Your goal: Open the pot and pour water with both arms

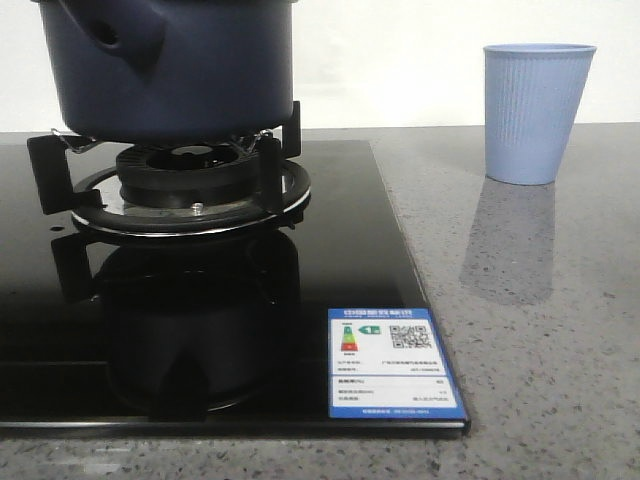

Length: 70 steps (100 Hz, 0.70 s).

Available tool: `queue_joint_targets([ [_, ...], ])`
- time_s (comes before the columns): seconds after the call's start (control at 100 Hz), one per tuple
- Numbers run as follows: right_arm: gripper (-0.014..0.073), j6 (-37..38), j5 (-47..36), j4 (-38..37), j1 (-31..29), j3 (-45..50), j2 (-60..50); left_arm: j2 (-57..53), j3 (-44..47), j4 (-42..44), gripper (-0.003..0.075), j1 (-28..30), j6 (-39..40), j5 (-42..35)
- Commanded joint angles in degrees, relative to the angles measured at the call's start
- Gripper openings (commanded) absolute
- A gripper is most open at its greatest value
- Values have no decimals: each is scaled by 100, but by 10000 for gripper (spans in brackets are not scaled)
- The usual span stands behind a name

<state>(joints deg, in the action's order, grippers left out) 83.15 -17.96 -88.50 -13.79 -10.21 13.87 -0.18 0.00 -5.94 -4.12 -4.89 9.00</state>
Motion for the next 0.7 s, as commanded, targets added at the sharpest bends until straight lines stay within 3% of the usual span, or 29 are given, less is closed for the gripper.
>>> queue_joint_targets([
  [0.0, -56, -2, 73, 98, -30, -154, 39, -157, 196, -30, -19, 8, 55, -403],
  [0.46, -56, -193, 241, 303, -30, -154, 51, -157, 196, -30, -19, 8, 55, -403],
  [0.51, -56, -725, 274, 880, -30, -154, 83, -157, 196, -30, -19, 8, 55, -403],
  [0.58, -56, -2031, 192, 2149, -19, -131, 158, -157, 196, -30, -19, 8, 55, -403],
  [0.62, -55, -3168, 141, 3264, 5, -62, 217, -157, 196, -30, -19, 8, 55, -403],
  [0.69, -56, -4475, 130, 4855, 85, 61, 300, -157, 196, -30, -19, 8, 55, -403],
])
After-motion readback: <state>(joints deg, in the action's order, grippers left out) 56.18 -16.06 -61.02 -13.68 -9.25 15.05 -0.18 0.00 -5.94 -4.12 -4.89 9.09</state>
